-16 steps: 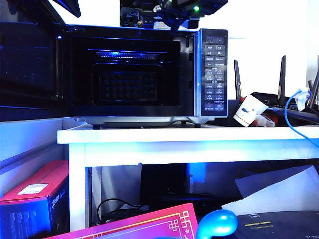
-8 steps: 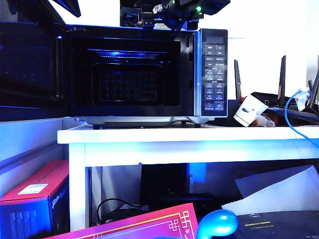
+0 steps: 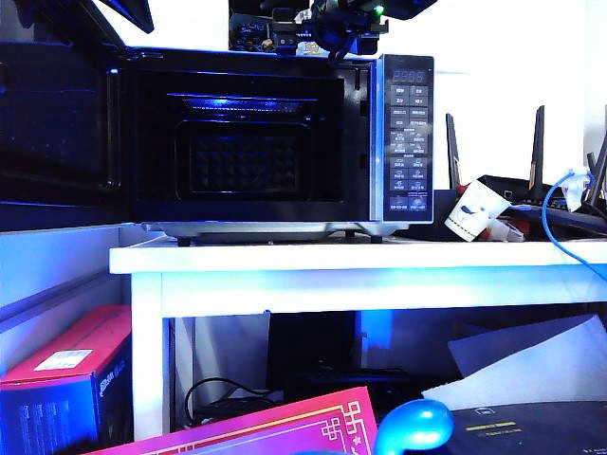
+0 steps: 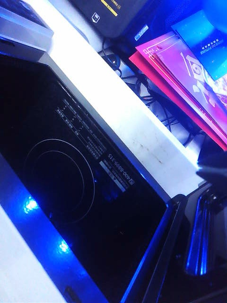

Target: Open the microwave door, place the box of snacks from the top of the microwave inside, then close the microwave door.

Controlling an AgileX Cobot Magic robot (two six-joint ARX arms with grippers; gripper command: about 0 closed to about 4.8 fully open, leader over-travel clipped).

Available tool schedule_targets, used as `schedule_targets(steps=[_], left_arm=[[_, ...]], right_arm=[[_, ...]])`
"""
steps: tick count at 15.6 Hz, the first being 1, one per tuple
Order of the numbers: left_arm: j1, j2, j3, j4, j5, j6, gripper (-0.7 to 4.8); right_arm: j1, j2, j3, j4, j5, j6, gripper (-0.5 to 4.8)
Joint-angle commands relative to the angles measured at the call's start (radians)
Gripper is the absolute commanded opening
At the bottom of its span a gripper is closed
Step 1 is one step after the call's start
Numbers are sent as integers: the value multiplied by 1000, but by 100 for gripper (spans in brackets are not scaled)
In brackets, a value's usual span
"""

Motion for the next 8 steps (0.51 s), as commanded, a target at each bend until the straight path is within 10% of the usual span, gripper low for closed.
schedule_targets(steps=[1,3,5,8], left_arm=[[0,-6,5,5,5,0,-6],[0,-6,5,5,5,0,-5],[0,-6,5,5,5,0,-5],[0,-6,5,5,5,0,-6]], right_arm=[[3,-6,6,2,-3,-1,479],[3,-6,6,0,-3,-1,479],[3,-6,8,-7,-9,-26,268],[3,-6,8,3,-18,-41,274]])
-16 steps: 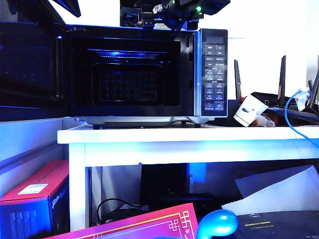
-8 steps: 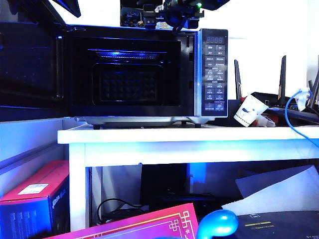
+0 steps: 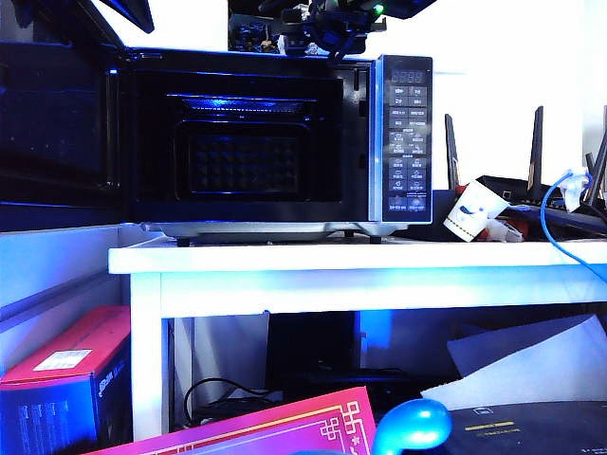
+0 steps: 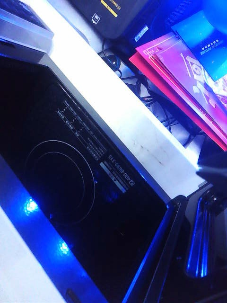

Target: Open the microwave door, place the box of snacks from the top of the microwave inside, then close the microwave door.

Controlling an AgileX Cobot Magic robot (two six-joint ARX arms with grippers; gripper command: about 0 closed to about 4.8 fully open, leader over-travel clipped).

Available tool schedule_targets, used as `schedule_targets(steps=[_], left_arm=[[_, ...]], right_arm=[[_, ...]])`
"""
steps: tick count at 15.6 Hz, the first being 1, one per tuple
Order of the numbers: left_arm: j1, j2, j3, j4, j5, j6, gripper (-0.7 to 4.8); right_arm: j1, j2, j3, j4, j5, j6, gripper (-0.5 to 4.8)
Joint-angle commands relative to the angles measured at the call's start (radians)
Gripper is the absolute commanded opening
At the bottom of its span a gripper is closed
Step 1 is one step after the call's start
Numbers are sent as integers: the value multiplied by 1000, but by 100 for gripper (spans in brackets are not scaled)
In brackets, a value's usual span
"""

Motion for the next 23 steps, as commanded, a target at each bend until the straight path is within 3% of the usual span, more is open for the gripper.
schedule_targets(steps=[1,7,15,23], left_arm=[[0,-6,5,5,4,0,-6],[0,-6,5,-3,3,0,-6],[0,-6,5,-12,4,0,-6],[0,-6,5,-12,6,0,-6]], right_arm=[[2,-7,8,14,-2,-6,274],[2,-51,8,-3,4,-6,274],[2,-263,7,-316,22,-6,274],[2,-472,7,-568,-196,-6,274]])
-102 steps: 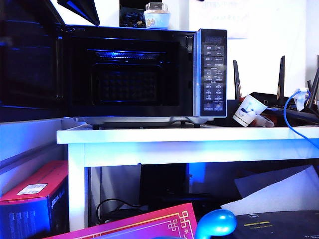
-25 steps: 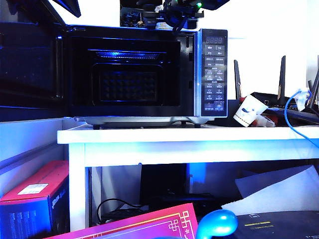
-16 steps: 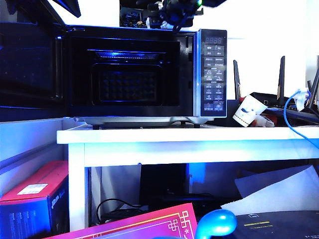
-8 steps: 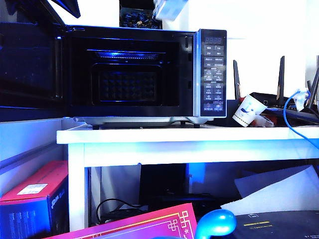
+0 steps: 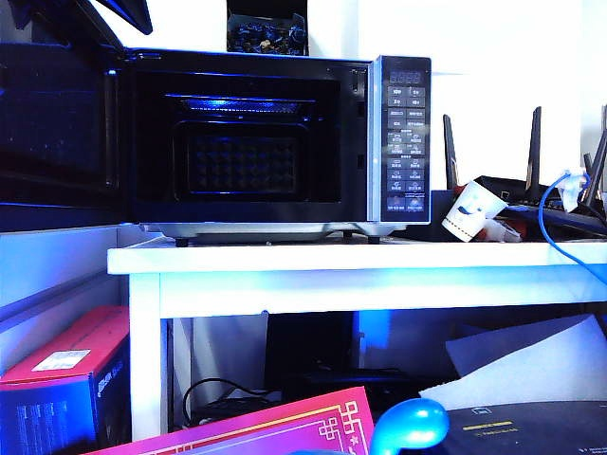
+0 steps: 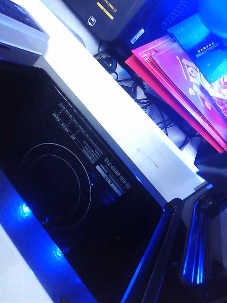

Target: Open the microwave door, place the box of snacks from the top of the microwave inside, then close the microwave door.

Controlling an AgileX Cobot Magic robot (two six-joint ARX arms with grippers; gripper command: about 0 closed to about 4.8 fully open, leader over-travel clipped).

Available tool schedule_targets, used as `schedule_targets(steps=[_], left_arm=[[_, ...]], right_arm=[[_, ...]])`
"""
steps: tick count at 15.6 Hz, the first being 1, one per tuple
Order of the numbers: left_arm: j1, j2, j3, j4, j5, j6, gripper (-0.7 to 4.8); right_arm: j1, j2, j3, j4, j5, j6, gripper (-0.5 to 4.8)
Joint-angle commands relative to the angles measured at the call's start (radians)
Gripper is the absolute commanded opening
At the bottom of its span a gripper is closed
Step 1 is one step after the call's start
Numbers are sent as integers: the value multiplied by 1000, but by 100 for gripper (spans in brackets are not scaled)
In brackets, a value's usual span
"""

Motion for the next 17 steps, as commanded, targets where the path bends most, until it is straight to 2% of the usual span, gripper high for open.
schedule_targets(steps=[1,4,8,14,17], left_arm=[[0,-6,5,5,6,0,-6],[0,-6,5,4,6,0,-6],[0,-6,5,5,6,0,-6],[0,-6,5,7,6,0,-6],[0,-6,5,8,6,0,-6]], right_arm=[[1,-27,5,-47,-96,0,274],[2,-27,-23,-32,-201,0,274],[2,-27,-101,5,-254,0,274],[2,-52,-317,170,-320,8,274],[2,-100,-507,343,-321,14,274]])
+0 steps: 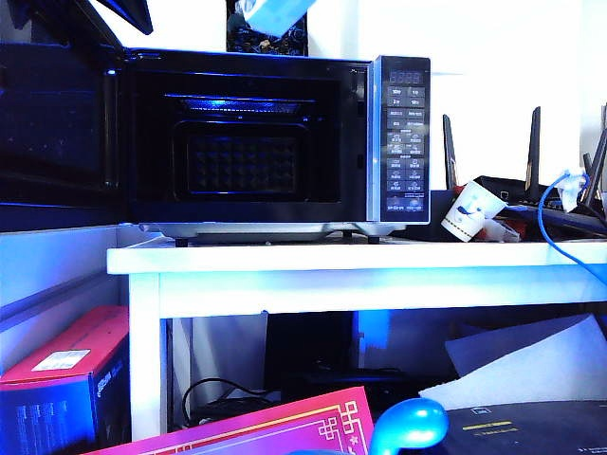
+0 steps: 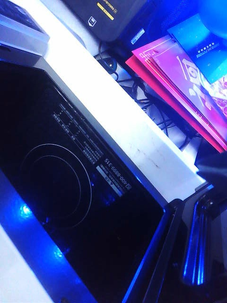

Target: Open the microwave door, place the box of snacks from the top of the microwave inside, then close the microwave door.

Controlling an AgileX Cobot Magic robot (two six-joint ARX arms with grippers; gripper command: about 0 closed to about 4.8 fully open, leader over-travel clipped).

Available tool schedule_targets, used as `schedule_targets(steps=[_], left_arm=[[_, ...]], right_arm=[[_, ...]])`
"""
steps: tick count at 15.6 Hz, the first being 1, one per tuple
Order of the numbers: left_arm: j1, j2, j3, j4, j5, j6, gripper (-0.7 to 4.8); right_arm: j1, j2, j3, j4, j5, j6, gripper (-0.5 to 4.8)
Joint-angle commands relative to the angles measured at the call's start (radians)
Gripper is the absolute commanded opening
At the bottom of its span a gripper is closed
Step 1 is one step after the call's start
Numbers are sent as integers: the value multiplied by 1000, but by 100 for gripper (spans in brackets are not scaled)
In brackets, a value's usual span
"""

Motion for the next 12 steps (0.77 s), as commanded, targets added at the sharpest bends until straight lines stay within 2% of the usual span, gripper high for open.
schedule_targets(steps=[1,4,8,12], left_arm=[[1,-6,5,7,5,0,-6],[1,-6,5,7,3,1,-6],[1,-6,5,7,2,0,-6],[1,-6,5,7,2,1,-6]], right_arm=[[1,-49,-162,218,-9,9,274],[1,-51,-330,375,-51,38,274],[1,-42,-500,567,-46,38,274],[1,66,-529,646,-42,38,274]])
